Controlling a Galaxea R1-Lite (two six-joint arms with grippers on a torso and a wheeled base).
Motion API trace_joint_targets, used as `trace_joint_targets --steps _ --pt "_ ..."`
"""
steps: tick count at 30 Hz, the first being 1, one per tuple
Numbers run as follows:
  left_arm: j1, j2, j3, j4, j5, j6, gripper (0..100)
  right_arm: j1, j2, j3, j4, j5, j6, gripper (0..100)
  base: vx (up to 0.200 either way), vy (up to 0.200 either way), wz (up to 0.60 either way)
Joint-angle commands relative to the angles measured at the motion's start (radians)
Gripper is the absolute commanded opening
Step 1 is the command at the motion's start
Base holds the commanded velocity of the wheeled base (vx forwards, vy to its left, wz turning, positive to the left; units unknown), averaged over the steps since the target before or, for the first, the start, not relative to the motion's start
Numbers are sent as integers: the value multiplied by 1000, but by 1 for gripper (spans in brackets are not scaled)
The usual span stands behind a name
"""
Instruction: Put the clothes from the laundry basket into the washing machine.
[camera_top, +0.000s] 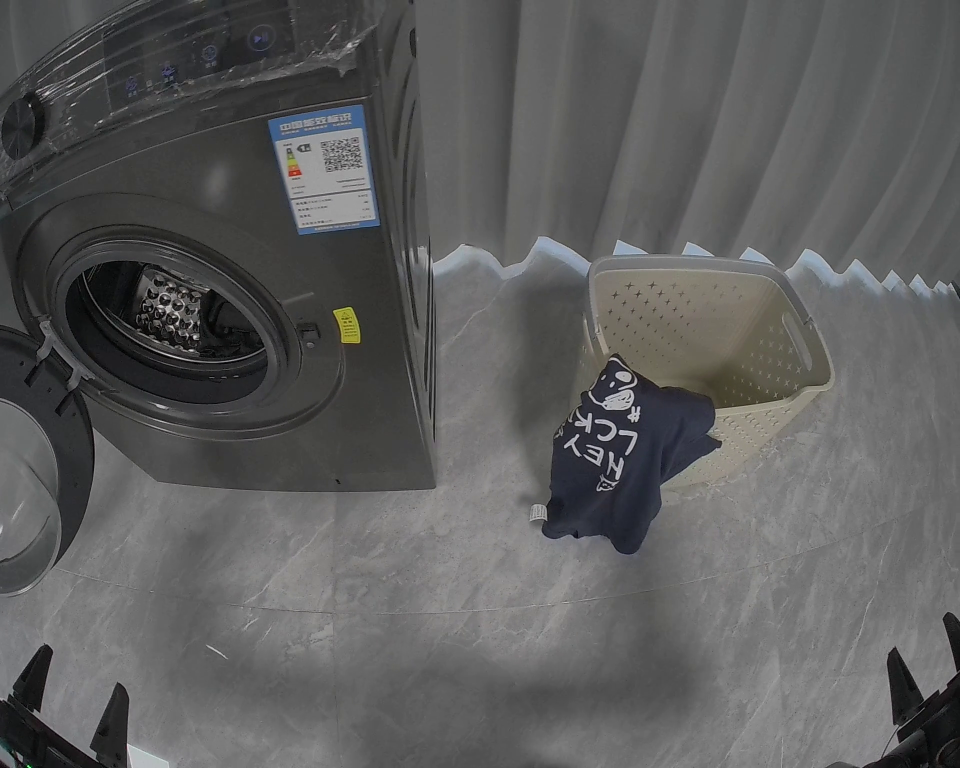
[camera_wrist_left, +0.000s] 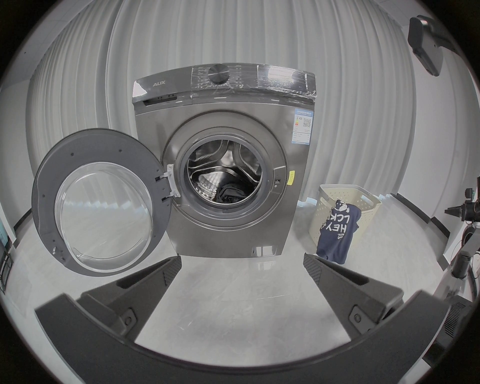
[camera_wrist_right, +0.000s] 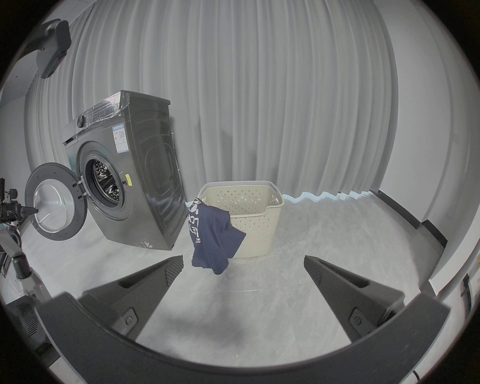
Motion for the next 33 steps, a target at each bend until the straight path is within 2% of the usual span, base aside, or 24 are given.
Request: trace_joint_targets --steps 1,6,15,24,33 --pt "0 -11 16 0 -1 0 100 0 -15 16 -1 0 0 100 0 -200 0" --pt "-1 -11 16 0 -1 -2 100 0 -15 16 -1 0 0 100 0 -200 0" --pt "-1 -11 16 2 -4 1 100 0 -15 16 -1 0 0 100 0 0 0" --pt "-1 -11 16 2 -4 0 100 -3 -15 16 -1 0 1 100 0 -200 0" --pt "0 -11 16 0 -4 4 100 -2 -15 16 -2 -1 0 100 0 0 0"
